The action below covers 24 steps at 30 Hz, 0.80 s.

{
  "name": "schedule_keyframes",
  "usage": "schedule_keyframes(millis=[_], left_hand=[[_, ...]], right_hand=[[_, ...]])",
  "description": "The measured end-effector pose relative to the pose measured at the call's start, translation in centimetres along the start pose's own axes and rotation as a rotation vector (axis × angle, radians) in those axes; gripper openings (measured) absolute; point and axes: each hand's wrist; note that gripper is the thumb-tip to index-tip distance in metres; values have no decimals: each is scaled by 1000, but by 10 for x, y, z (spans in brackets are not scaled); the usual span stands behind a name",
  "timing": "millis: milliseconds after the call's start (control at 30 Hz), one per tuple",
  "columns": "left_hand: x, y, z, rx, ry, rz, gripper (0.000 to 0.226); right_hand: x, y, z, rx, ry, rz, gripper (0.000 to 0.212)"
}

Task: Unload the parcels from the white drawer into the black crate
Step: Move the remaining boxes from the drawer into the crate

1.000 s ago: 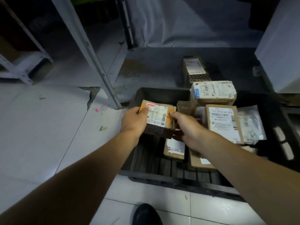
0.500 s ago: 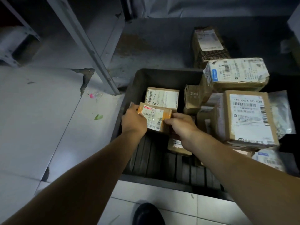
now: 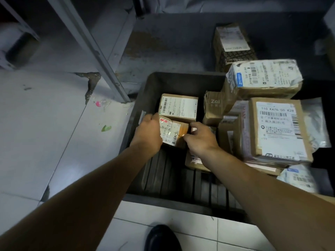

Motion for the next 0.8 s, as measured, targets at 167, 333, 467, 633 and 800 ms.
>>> schedule_keyframes(millis=[167,333,467,633,800], left_hand=[[39,8,-21,-191,122,298,77],[79,19,-60,-213,199,506,88],[107,33,-91,-221,233,492,88],[134,77,-131,-295,301,449,84],[148,155,-171,-449,385,385,80]], right_hand=[[38,-32,-24,249,-76,-362,61],[78,-65,-58,479,-176,-740,84],[118,-88,-89,582,-194,-849,91],[182,-104,-136,621,-72,-913,83],[261,-101,-177,584,112,-982,79]])
Point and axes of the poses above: each hand's wrist, its own z-axis towards the middle knuckle, its own x-axis out of the back of the hand, y = z × x, and after that the axes turned 15 degrees about x, right-handed
